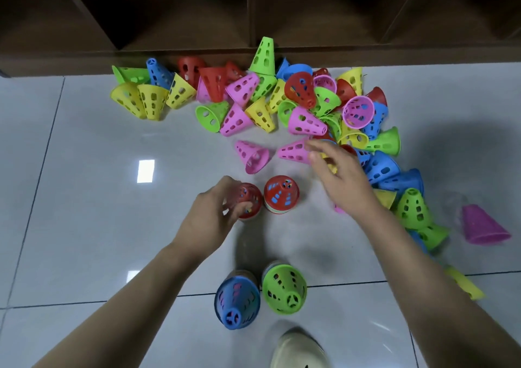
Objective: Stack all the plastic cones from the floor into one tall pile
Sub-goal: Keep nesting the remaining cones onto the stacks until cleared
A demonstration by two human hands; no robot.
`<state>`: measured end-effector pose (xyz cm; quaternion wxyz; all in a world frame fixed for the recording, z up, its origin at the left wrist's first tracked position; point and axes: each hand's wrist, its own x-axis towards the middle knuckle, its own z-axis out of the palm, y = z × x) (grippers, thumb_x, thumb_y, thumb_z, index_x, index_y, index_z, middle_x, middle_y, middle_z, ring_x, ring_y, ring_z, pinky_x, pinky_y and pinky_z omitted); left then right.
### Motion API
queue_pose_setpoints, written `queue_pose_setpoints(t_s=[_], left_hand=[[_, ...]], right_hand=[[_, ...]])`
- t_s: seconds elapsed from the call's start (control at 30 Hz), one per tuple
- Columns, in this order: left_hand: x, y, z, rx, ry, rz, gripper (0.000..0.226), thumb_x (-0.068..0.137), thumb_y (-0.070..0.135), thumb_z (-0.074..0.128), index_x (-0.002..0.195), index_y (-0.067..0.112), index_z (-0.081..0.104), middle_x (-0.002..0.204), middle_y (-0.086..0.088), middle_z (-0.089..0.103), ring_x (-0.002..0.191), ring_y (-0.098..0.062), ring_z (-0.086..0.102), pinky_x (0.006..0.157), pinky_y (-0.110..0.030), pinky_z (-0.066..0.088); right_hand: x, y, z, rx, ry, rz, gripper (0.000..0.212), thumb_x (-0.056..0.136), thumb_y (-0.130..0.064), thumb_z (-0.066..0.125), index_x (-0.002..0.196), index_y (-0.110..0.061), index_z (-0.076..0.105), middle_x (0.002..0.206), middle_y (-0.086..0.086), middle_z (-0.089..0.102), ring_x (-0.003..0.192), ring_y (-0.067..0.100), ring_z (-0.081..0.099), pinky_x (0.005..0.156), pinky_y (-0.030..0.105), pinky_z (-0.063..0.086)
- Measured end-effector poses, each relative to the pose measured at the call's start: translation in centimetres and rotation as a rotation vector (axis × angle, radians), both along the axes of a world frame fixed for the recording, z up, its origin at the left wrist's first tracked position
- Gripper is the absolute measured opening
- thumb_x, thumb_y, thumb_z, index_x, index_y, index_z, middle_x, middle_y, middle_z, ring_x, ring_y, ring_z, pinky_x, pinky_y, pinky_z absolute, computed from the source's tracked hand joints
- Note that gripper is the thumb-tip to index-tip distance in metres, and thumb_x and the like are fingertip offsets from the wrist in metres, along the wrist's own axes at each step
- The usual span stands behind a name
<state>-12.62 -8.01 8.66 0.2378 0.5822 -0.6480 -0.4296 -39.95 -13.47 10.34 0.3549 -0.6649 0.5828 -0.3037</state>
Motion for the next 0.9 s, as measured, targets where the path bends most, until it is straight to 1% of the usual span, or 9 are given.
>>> queue_pose_setpoints(t_s=[0.13,0.2,0.23,0.33,0.43,0.5,0.63,0.8,0.9], left_hand=[[-0.5,-0.1,0.3,0.047,0.100,0.035,0.020,0.092,0.031,0.072,0.105,0.024,0.059,0.101,0.003,0.070,0.099,-0.014,0.068,0.090,-0.032,0.058],[-0.2,0.0,1.0,0.104,0.152,0.038,0.024,0.096,0.044,0.061,0.107,0.023,0.065,0.101,0.004,0.071,0.098,-0.014,0.066,0.089,-0.028,0.055],[0.0,-0.3,1.1,0.115,0.157,0.061,0.036,0.098,0.052,0.050,0.105,0.021,0.067,0.098,0.002,0.070,0.095,-0.016,0.065,0.087,-0.031,0.054],[0.2,-3.0,0.3,0.116,0.035,0.220,0.070,0.096,0.068,0.030,0.097,0.007,0.064,0.091,-0.008,0.067,0.088,-0.028,0.061,0.084,-0.048,0.051],[-0.1,-7.1,-1.6,0.204,-0.167,0.366,0.062,0.099,0.063,0.035,0.107,0.006,0.058,0.098,-0.006,0.064,0.092,-0.029,0.061,0.082,-0.040,0.047],[0.0,-9.2,-2.8,0.272,-0.330,0.404,0.067,0.097,0.065,0.042,0.117,0.002,0.051,0.110,-0.017,0.060,0.104,-0.038,0.059,0.084,-0.042,0.045],[-0.2,-11.3,-3.4,0.209,-0.616,0.361,0.084,0.086,0.073,0.053,0.128,0.001,0.041,0.125,-0.023,0.050,0.120,-0.042,0.050,0.096,-0.048,0.043],[-0.3,-12.5,-4.2,-0.091,-0.781,0.224,0.089,0.079,0.071,0.064,0.136,0.010,0.035,0.126,-0.017,0.045,0.117,-0.036,0.046,0.097,-0.046,0.042],[0.5,-13.2,-4.6,-0.242,-0.889,0.068,0.088,0.082,0.063,0.063,0.147,0.013,0.029,0.144,-0.019,0.037,0.127,-0.037,0.039,0.104,-0.047,0.038]], right_hand=[[0.3,-4.8,-2.1,-0.081,0.387,0.190,0.040,0.093,-0.036,0.064,0.128,-0.016,0.064,0.133,0.002,0.062,0.126,0.021,0.053,0.108,0.043,0.042],[1.1,-5.7,-4.2,-0.091,0.638,0.345,0.047,0.090,-0.035,0.068,0.131,-0.015,0.061,0.136,0.007,0.060,0.130,0.028,0.050,0.114,0.044,0.034],[1.5,-6.0,-5.2,-0.117,0.725,0.384,0.049,0.088,-0.033,0.069,0.132,-0.014,0.060,0.136,0.007,0.059,0.131,0.028,0.049,0.115,0.042,0.031],[2.5,-6.8,-6.6,-0.116,0.863,0.334,0.051,0.088,-0.029,0.065,0.137,-0.017,0.055,0.137,0.006,0.058,0.132,0.027,0.047,0.114,0.038,0.026],[2.8,-7.3,-7.2,-0.098,0.970,0.318,0.050,0.091,-0.032,0.060,0.139,-0.020,0.052,0.135,0.004,0.057,0.130,0.026,0.046,0.114,0.037,0.024],[2.9,-7.1,-7.2,-0.110,0.990,0.334,0.048,0.092,-0.036,0.059,0.137,-0.020,0.053,0.131,0.004,0.059,0.125,0.026,0.049,0.113,0.037,0.025],[2.3,-5.7,-6.5,-0.182,0.724,0.198,0.047,0.087,-0.040,0.066,0.129,-0.019,0.061,0.123,0.004,0.066,0.118,0.028,0.056,0.105,0.041,0.034],[1.4,-3.8,-4.3,-0.137,0.257,-0.035,0.051,0.084,-0.045,0.068,0.128,-0.020,0.064,0.128,0.000,0.063,0.120,0.023,0.054,0.103,0.044,0.043],[1.5,-2.3,-2.5,-0.061,0.023,-0.168,0.051,0.081,-0.038,0.078,0.128,-0.022,0.066,0.118,0.000,0.050,0.113,0.011,0.050,0.102,0.029,0.044]])
